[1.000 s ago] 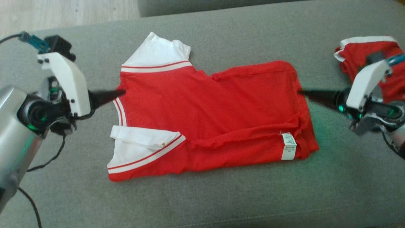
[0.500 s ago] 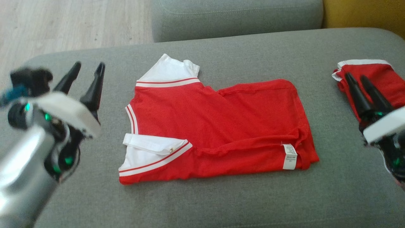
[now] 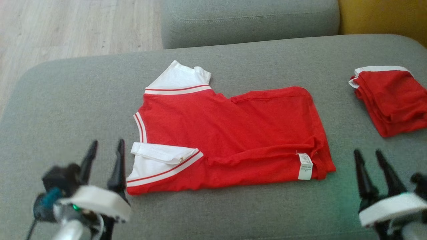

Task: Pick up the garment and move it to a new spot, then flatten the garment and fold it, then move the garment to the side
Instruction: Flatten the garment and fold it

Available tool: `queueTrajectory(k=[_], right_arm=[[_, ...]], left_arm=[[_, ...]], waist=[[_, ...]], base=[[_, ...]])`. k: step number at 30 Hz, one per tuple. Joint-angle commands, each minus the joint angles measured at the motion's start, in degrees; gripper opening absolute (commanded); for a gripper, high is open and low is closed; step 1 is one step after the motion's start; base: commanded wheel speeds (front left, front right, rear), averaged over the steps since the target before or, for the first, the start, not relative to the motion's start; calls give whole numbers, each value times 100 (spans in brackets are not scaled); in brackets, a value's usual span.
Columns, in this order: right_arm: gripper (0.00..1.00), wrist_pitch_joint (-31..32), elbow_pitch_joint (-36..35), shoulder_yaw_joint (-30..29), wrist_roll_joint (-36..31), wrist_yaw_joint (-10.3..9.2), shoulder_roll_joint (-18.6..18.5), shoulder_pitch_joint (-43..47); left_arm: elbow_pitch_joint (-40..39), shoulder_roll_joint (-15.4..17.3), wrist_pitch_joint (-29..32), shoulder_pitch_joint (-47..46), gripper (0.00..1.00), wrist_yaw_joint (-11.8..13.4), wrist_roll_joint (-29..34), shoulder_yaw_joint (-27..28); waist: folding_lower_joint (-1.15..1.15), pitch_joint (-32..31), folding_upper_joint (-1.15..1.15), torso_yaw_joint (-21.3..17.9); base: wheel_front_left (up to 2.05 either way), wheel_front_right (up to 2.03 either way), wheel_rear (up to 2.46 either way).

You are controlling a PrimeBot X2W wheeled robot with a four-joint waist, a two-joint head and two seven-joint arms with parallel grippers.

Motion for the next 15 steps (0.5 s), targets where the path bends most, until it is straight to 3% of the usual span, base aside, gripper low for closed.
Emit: queueTrajectory(k=[1,6,15], right_arm=[[100,-40,-273,-24,-322,-4,12,-68],[100,504,-385,-43,-972,-4,218,-34],[100,1512,3,159,-1734,-4,478,-456]], left_arm=[[-147,29,-69,-135,100,-106,244,359],[132,-136,-70,23,100,-347,543,381],[1189,-348,193,-196,100,-683,400,106]], waist=[[0,-9,0,3],[0,-42,0,-16],[0,132,0,-13]], base=[[0,0,0],[0,0,0],[0,0,0]])
